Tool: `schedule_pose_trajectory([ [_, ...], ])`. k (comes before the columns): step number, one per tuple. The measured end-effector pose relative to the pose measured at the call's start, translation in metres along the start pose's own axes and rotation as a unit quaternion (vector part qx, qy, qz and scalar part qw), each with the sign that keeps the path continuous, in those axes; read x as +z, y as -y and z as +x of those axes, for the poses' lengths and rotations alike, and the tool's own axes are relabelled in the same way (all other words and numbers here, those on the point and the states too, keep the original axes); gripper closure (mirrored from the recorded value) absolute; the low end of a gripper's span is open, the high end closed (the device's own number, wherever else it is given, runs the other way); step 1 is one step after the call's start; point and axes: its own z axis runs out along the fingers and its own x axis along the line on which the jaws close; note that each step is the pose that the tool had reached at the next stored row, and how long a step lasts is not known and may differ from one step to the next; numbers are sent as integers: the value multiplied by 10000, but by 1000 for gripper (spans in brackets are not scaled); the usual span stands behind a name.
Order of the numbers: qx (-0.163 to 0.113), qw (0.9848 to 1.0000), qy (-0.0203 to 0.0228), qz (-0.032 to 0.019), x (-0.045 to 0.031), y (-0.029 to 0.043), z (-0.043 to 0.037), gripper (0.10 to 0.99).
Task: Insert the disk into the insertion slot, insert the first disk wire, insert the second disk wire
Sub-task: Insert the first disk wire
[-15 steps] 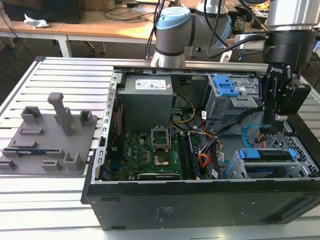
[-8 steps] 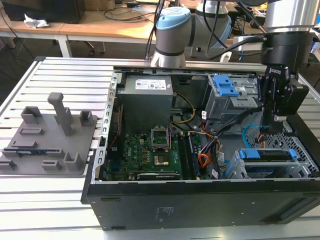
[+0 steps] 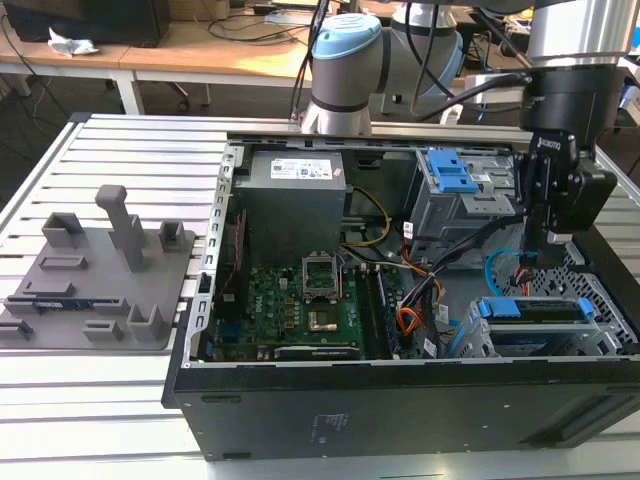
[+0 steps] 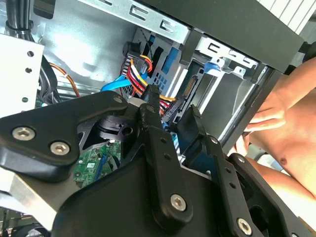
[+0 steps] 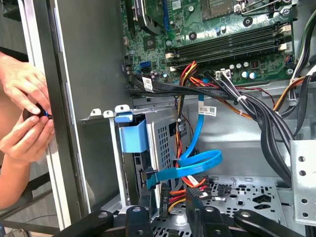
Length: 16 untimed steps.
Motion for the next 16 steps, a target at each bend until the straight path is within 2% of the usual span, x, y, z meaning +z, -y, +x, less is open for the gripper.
schedule_pose_trajectory([
  [2, -1, 10000, -5, 1, 3, 0, -3, 675],
  [9, -53, 9999, -81, 35, 6, -6, -44, 675],
  [16, -66, 9999, -83, 55, 16, -9, -60, 675],
])
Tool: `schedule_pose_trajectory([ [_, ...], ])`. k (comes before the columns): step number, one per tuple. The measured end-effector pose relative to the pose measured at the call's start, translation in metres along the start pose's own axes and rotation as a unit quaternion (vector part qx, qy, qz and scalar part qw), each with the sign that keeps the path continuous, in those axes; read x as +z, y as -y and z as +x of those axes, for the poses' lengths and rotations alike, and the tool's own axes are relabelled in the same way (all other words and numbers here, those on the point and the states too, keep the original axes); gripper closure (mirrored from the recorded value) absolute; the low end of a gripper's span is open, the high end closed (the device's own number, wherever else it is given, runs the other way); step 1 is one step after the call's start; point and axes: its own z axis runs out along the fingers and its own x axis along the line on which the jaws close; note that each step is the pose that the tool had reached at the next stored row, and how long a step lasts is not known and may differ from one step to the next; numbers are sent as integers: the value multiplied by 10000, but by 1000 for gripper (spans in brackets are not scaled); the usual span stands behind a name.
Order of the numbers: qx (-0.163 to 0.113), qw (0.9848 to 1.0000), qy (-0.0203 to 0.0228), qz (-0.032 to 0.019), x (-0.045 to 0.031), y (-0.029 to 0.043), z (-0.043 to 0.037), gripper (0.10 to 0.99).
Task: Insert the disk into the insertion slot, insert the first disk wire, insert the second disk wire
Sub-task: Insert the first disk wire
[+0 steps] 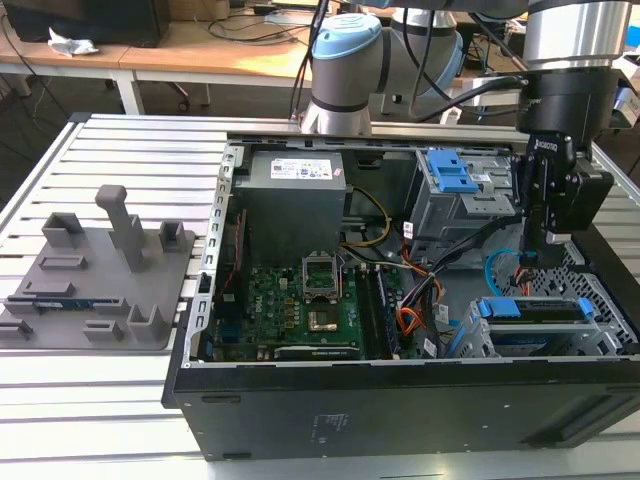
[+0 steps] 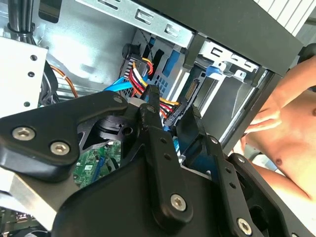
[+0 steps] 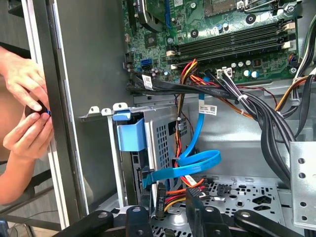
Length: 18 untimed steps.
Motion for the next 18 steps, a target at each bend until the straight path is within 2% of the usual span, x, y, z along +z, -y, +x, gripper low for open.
schedule_pose_trajectory([
  [10, 0, 10000, 0, 0, 1, -6, -3, 675],
  [11, 0, 10000, -1, 0, 2, -6, -4, 690],
  [12, 0, 10000, 0, 0, 3, -6, -5, 765],
  [16, 0, 10000, -1, 0, 7, -7, -6, 765],
  [18, -1, 10000, -16, 2, 7, -7, -8, 765],
])
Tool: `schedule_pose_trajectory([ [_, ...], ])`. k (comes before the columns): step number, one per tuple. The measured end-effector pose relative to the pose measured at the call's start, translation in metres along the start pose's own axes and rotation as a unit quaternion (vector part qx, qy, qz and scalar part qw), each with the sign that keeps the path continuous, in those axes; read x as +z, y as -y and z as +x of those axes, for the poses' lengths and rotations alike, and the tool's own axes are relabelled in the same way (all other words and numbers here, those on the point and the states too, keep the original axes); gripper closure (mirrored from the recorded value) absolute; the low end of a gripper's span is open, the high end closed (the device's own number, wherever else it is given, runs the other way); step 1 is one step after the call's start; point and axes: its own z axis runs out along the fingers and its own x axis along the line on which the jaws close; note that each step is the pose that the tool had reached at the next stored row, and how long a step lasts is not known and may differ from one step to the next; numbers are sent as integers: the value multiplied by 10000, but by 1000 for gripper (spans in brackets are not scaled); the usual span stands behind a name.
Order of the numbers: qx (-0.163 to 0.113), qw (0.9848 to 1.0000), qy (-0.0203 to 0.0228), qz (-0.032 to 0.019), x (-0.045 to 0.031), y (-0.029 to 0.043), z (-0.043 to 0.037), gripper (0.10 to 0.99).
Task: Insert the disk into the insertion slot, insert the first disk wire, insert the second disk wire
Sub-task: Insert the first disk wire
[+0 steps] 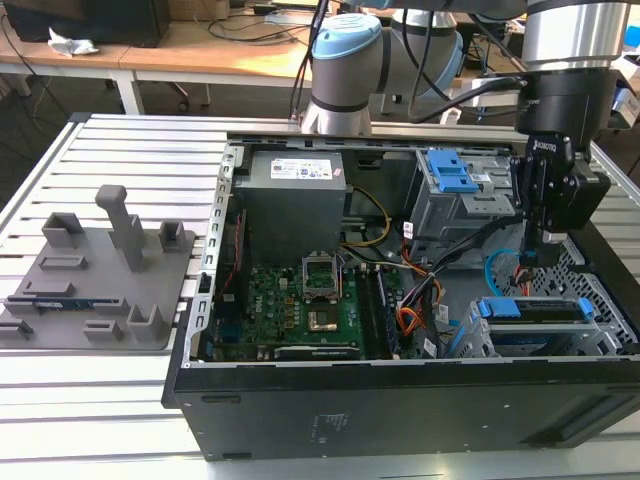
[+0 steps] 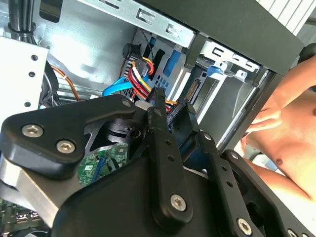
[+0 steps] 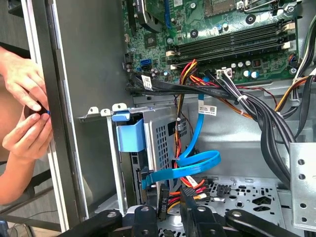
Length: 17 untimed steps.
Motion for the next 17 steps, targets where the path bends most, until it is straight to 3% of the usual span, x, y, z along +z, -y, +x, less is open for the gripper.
schedule_pose_trajectory([
  [11, -8, 10000, -94, 12, -27, -4, -48, 765],
  [13, -8, 9999, -100, 12, -27, -4, -50, 847],
  [14, -8, 9999, -106, 12, -28, -4, -49, 847],
  [15, -8, 9999, -109, 13, -28, -5, -50, 914],
  [17, -9, 9999, -115, 14, -28, -5, -50, 914],
])
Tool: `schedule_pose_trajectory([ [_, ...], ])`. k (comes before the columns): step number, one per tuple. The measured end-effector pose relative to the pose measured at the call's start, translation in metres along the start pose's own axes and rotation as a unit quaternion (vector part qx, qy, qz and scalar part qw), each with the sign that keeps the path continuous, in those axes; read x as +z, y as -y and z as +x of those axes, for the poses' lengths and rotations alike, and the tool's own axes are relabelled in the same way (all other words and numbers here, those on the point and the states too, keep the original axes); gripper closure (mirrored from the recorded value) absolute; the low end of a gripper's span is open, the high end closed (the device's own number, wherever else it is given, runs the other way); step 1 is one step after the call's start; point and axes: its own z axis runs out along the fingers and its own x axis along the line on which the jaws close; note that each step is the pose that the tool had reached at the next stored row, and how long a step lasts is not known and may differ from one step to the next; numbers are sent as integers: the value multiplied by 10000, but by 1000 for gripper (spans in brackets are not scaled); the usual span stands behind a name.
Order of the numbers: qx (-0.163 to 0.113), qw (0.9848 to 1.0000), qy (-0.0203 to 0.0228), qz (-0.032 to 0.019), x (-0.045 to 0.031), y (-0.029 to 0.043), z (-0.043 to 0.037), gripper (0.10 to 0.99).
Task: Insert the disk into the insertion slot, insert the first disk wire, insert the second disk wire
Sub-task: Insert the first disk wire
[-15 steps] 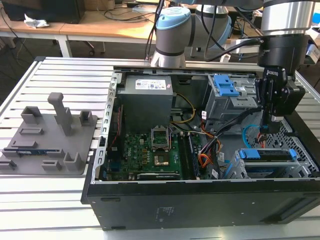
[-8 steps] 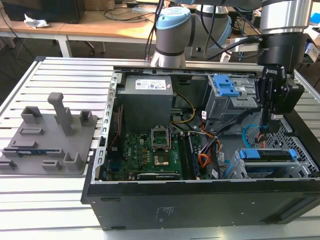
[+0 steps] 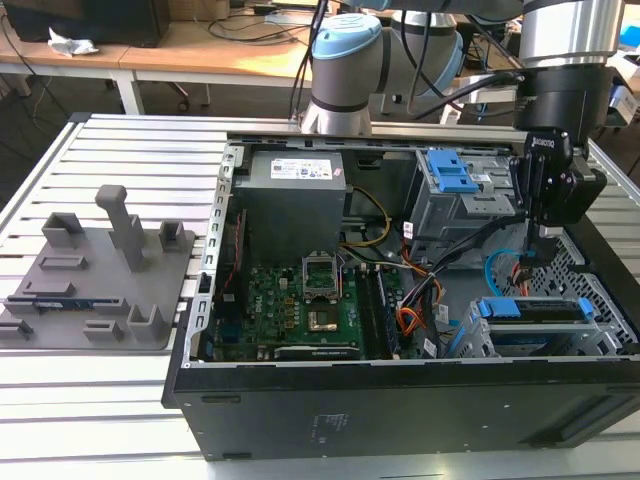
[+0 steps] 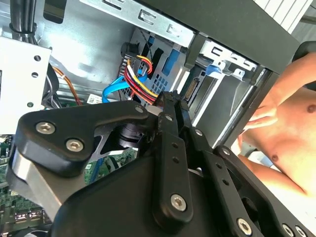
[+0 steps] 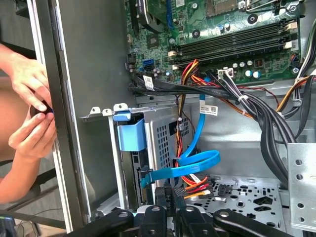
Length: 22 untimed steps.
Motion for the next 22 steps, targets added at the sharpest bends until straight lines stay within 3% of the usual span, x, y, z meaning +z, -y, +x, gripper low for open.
schedule_pose_trajectory([
  [11, -1, 10000, -12, 1, 9, 3, -4, 918],
  [12, -12, 10000, -14, -21, 11, 31, -8, 918],
  [13, -47, 10000, -18, -80, 14, 71, -13, 918],
  [14, -105, 9998, -27, -185, 19, 130, -20, 918],
  [15, -170, 9994, -36, -301, 23, 183, -26, 918],
  [16, -261, 9986, -47, -463, 27, 239, -32, 918],
  [17, -286, 9983, -52, -507, 32, 255, -26, 918],
  [19, -304, 9981, -50, -541, 57, 275, 12, 918],
  [22, -302, 9980, -46, -550, 99, 285, 88, 918],
])
